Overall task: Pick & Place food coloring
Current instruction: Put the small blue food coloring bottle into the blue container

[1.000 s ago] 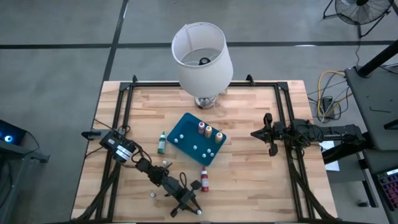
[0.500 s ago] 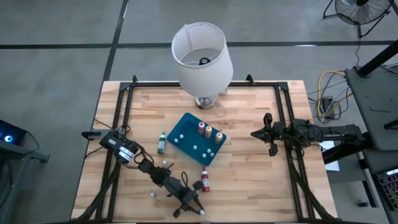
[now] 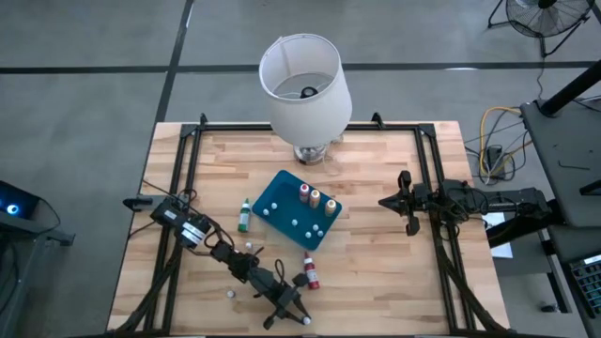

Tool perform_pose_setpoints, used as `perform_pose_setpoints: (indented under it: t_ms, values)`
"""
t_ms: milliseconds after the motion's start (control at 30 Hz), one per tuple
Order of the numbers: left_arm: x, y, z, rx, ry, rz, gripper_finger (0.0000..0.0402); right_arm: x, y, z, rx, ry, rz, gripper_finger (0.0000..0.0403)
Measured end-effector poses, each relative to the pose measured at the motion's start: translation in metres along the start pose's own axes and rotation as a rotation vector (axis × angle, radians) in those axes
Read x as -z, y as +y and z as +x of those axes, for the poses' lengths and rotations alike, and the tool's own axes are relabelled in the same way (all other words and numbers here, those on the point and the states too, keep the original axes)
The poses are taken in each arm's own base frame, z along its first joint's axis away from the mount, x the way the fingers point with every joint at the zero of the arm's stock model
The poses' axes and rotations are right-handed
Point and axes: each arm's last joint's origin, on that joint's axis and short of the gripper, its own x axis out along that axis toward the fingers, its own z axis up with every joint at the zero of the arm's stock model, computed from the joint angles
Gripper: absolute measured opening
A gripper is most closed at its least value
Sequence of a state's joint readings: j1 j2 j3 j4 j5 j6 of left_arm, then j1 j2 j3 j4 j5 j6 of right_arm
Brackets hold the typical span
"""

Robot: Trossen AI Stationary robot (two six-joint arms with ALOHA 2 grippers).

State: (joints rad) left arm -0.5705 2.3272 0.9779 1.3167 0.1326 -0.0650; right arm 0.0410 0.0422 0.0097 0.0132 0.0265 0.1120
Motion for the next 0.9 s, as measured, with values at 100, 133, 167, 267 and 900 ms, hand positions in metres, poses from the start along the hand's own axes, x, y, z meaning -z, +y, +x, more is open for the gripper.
perform_pose_setpoints:
  t_ms: [100,133,167,267,900]
  values:
    - [0.0001,0.0000,-0.0001,0.000,0.000,0.000,0.0077,0.0001,0.0000,0.0000,0.000,0.000,0.000,0.0008]
    - [0.0001,0.0001,-0.0001,0.000,0.000,0.000,0.0079,0.0000,0.0000,0.0000,0.000,0.000,0.000,0.0008]
    - [0.0001,0.0002,-0.0001,0.000,0.001,0.000,0.0080,0.0000,0.0000,0.0000,0.000,0.000,0.000,0.0009]
    - [0.0001,0.0002,-0.0001,0.000,0.001,0.001,0.0085,0.0000,0.0000,0.0000,0.000,0.000,0.000,0.0009]
    - [0.0039,0.0019,-0.0009,-0.004,0.003,-0.001,0.0091,0.0000,0.0000,0.0000,0.000,0.000,0.000,0.0008]
